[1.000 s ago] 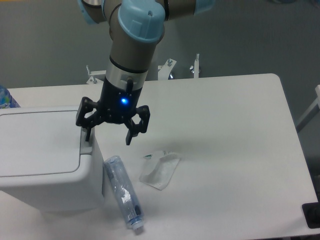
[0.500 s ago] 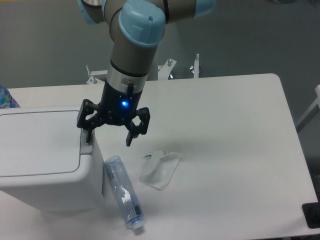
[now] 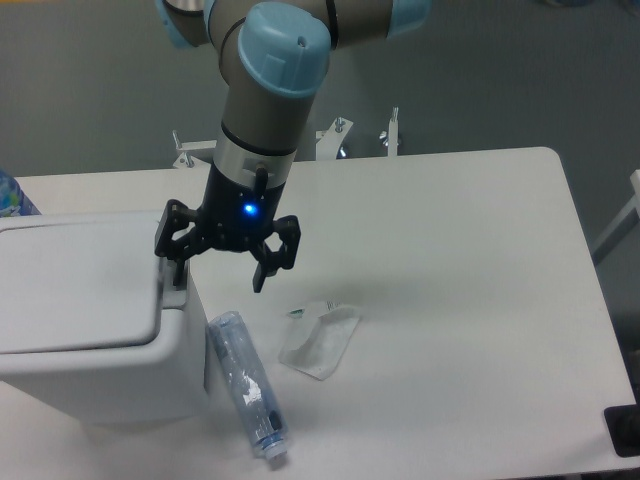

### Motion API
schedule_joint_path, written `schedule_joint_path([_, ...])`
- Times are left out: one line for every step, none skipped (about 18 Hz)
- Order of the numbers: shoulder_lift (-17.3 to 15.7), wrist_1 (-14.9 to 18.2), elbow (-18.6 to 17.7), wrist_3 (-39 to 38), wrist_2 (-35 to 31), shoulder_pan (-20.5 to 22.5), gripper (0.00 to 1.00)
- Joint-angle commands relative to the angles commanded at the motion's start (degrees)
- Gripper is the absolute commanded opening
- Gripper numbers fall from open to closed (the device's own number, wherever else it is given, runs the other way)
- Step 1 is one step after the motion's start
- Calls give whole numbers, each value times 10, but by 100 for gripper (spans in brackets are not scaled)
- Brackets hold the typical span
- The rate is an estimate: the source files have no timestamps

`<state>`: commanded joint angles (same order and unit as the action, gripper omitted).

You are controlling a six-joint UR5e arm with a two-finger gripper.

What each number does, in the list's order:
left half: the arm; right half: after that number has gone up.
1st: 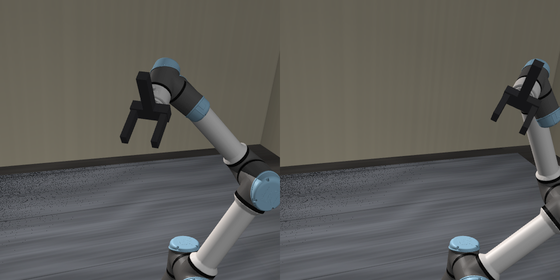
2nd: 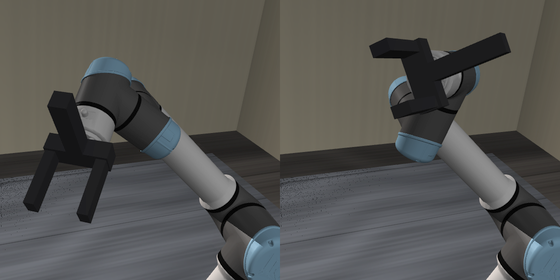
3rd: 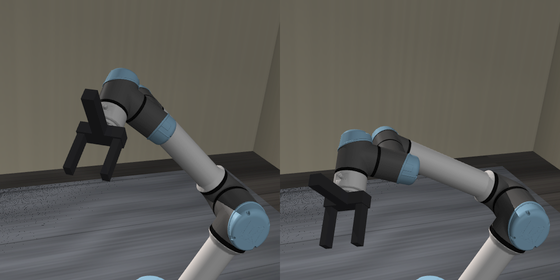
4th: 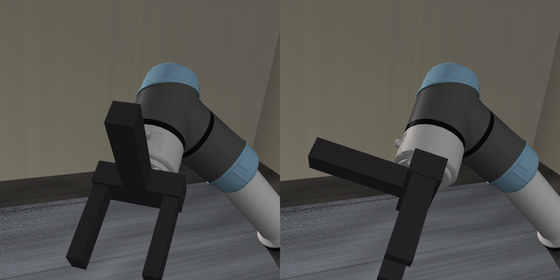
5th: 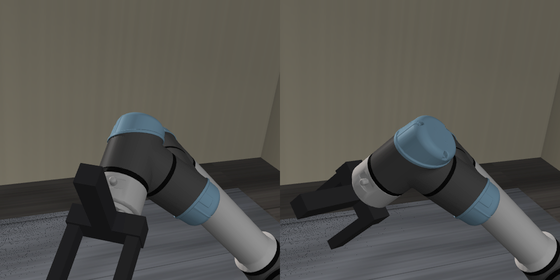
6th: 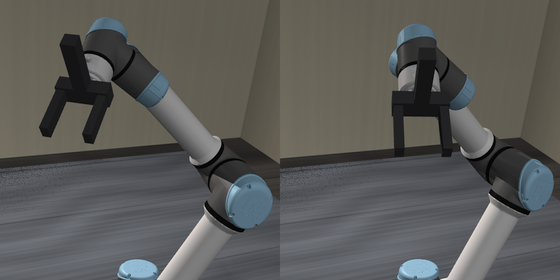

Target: Open the trash can

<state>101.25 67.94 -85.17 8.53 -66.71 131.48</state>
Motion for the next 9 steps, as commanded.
schedule_joint_path([0, 0, 0, 0, 0, 0, 100])
schedule_joint_path([0, 0, 0, 0, 0, 0, 100])
schedule_joint_path([0, 0, 0, 0, 0, 0, 100])
schedule_joint_path([1, 0, 0, 0, 0, 0, 100])
schedule_joint_path([0, -1, 0, 0, 0, 0, 100])
schedule_joint_path([0, -1, 0, 0, 0, 0, 100])
schedule_joint_path([0, -1, 2, 1, -1, 0, 100])
schedule_joint_path([0, -1, 5, 1, -1, 0, 100])
schedule_joint_path([0, -4, 10, 2, -1, 0, 100])
